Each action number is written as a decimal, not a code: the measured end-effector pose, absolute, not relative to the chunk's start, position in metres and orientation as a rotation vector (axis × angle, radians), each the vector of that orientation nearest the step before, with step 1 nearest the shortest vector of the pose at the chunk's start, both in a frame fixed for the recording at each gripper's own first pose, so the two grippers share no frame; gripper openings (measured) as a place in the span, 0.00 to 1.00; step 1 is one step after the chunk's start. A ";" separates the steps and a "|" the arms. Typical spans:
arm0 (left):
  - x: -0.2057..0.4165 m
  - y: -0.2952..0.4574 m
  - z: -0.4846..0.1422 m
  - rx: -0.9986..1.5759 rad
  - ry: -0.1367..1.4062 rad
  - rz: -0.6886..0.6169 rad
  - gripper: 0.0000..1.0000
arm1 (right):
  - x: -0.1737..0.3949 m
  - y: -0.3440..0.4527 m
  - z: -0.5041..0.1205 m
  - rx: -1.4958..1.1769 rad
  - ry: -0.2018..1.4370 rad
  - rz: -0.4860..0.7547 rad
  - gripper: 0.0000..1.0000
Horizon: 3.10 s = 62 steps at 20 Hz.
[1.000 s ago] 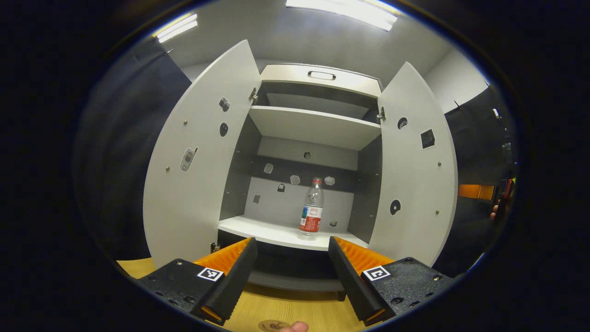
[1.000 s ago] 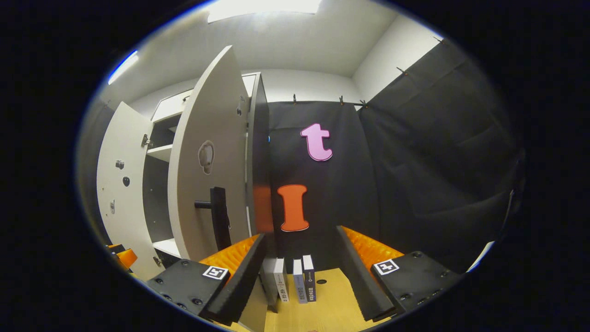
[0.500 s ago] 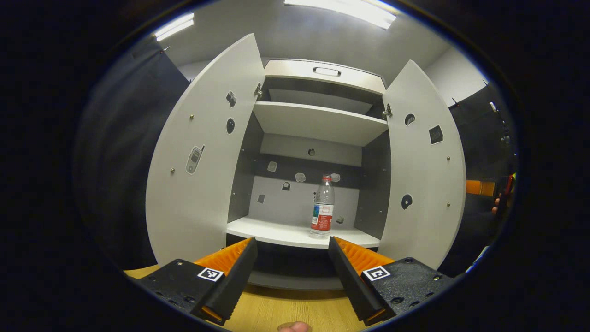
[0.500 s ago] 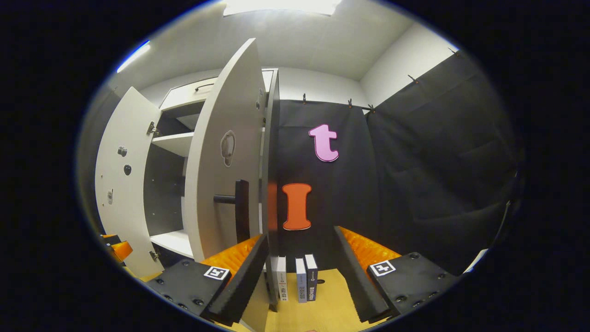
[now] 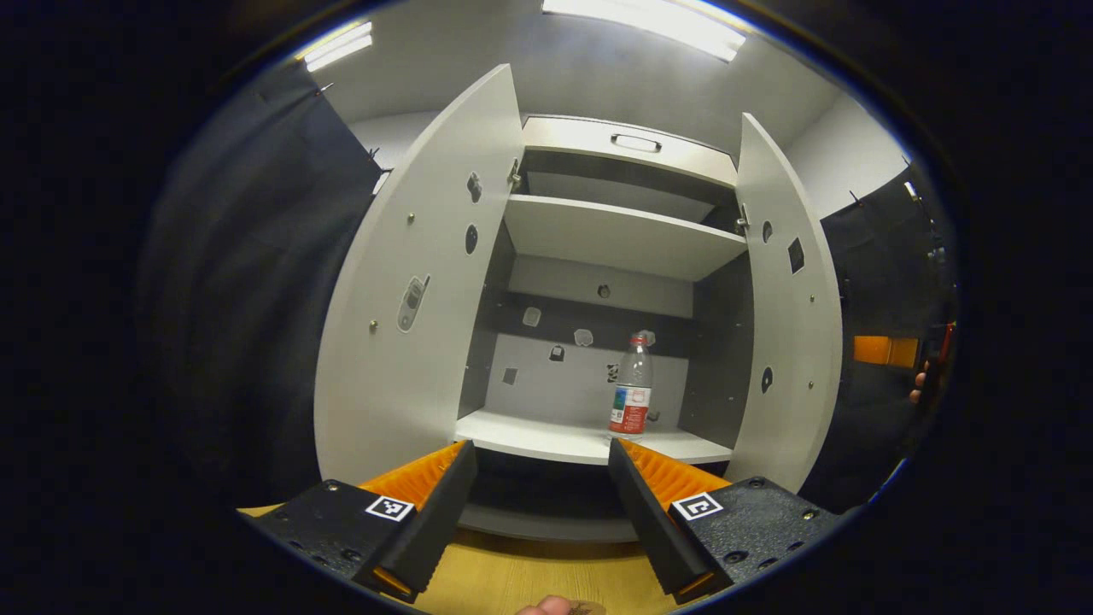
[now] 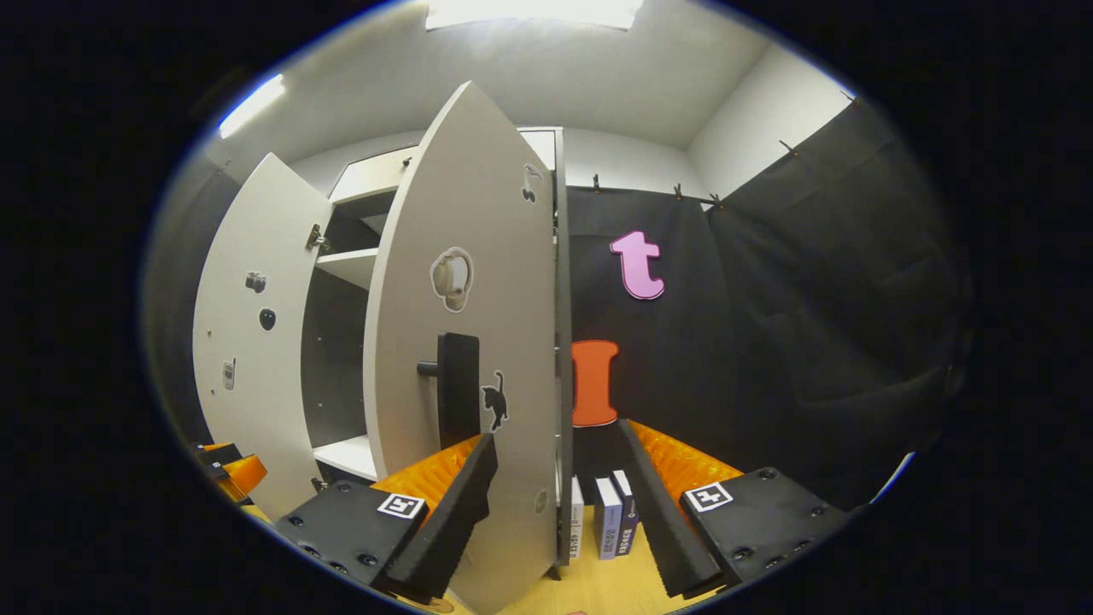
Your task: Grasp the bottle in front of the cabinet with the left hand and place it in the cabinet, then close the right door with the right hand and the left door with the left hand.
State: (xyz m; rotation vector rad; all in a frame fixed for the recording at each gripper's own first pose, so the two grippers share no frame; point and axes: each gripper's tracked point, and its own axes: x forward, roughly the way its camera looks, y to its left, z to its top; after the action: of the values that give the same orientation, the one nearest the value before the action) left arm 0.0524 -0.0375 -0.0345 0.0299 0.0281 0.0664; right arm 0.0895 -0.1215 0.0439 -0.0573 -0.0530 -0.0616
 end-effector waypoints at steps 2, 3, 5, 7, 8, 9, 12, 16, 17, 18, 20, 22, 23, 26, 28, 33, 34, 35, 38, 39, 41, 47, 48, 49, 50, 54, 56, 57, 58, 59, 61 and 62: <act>0.050 -0.023 -0.030 0.036 0.020 0.083 0.95 | 0.099 -0.103 0.041 -0.051 -0.049 -0.030 0.95; 0.049 -0.017 -0.027 0.037 0.012 0.092 0.95 | 0.103 -0.091 0.038 -0.049 -0.042 -0.016 0.95; 0.044 -0.007 -0.023 0.029 0.002 0.112 0.95 | 0.115 -0.068 0.035 -0.047 -0.033 0.021 0.95; 0.040 0.002 -0.020 0.019 -0.005 0.131 0.95 | 0.125 -0.060 0.034 -0.052 -0.026 0.025 0.95; 0.038 0.006 -0.017 0.018 -0.012 0.143 0.95 | 0.126 -0.055 0.036 -0.051 -0.027 0.034 0.95; 0.036 0.010 -0.013 0.020 -0.020 0.157 0.95 | 0.126 -0.051 0.039 -0.046 -0.030 0.048 0.95; 0.028 0.023 -0.003 0.032 -0.044 0.202 0.94 | 0.123 -0.037 0.041 -0.050 -0.026 0.085 0.95; 0.010 0.043 0.014 0.051 -0.086 0.281 0.94 | 0.132 -0.016 0.036 -0.041 -0.008 0.150 0.95; 0.002 0.049 0.021 0.053 -0.102 0.310 0.94 | 0.135 -0.011 0.033 -0.035 -0.005 0.165 0.95; -0.005 0.058 0.026 0.057 -0.111 0.343 0.97 | 0.138 -0.008 0.032 -0.036 -0.005 0.169 0.95; -0.016 0.078 0.033 0.066 -0.120 0.406 0.92 | 0.148 -0.006 0.027 -0.051 -0.006 0.150 0.94; -0.025 0.097 0.039 0.072 -0.126 0.456 0.95 | 0.161 -0.006 0.018 -0.063 0.008 0.130 0.94; -0.031 0.108 0.043 0.079 -0.130 0.485 0.94 | 0.166 -0.005 0.014 -0.065 0.021 0.130 0.94; -0.039 0.145 0.051 0.099 -0.135 0.571 0.98 | 0.173 -0.002 0.011 -0.035 0.018 0.122 0.95; -0.038 0.163 0.058 0.110 -0.145 0.598 0.97 | 0.179 0.000 0.008 -0.020 0.024 0.122 0.95; -0.014 0.188 0.071 0.142 -0.173 0.573 0.94 | 0.182 0.001 0.006 -0.017 0.023 0.109 0.95; -0.001 0.190 0.073 0.147 -0.180 0.556 0.95 | 0.179 0.004 0.006 -0.009 0.022 0.117 0.95; 0.012 0.191 0.071 0.143 -0.178 0.534 0.94 | 0.175 0.004 0.007 -0.003 0.022 0.119 0.95; 0.049 0.192 0.062 0.116 -0.144 0.477 0.95 | 0.151 -0.009 0.009 -0.013 0.019 0.104 0.95; 0.058 0.192 0.062 0.110 -0.143 0.463 0.95 | 0.144 -0.013 0.008 -0.023 0.017 0.098 0.95; 0.062 0.196 0.063 0.118 -0.168 0.462 0.95 | 0.129 -0.021 0.006 -0.036 0.013 0.088 0.95; 0.075 0.186 0.069 0.078 -0.138 0.382 0.92 | 0.091 -0.053 -0.006 -0.023 0.034 0.035 0.95; 0.075 0.184 0.066 0.060 -0.125 0.373 0.87 | 0.088 -0.057 -0.005 -0.017 0.032 0.032 0.95; 0.075 0.180 0.066 0.050 -0.117 0.368 0.87 | 0.085 -0.062 -0.003 -0.013 0.029 0.026 0.95; 0.073 0.174 0.064 0.052 -0.114 0.362 0.92 | 0.082 -0.067 -0.001 -0.011 0.026 0.018 0.95; 0.079 0.136 0.061 0.063 -0.096 0.287 0.92 | 0.073 -0.081 0.009 -0.015 0.010 0.002 0.95; 0.085 0.111 0.057 0.066 -0.083 0.234 0.92 | 0.067 -0.085 0.012 -0.010 0.006 0.004 0.95; 0.087 0.097 0.054 0.066 -0.080 0.209 0.92 | 0.064 -0.088 0.012 -0.014 0.010 0.006 0.95; 0.090 0.085 0.051 0.062 -0.082 0.189 0.92 | 0.061 -0.091 0.014 -0.019 0.009 0.004 0.95; 0.092 0.073 0.047 0.056 -0.083 0.173 0.96 | 0.059 -0.095 0.014 -0.024 0.010 0.003 0.95; 0.099 0.050 0.039 0.043 -0.078 0.144 0.92 | 0.051 -0.101 0.014 -0.028 0.015 -0.001 0.95; 0.105 0.041 0.038 0.035 -0.076 0.129 0.93 | 0.048 -0.104 0.015 -0.026 0.014 -0.006 0.95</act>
State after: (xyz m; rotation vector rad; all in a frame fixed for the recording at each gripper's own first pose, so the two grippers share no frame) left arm 0.1047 0.0412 0.0382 0.0355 -0.0765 0.1291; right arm 0.0483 -0.1040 0.0149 -0.0263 0.0142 -0.0057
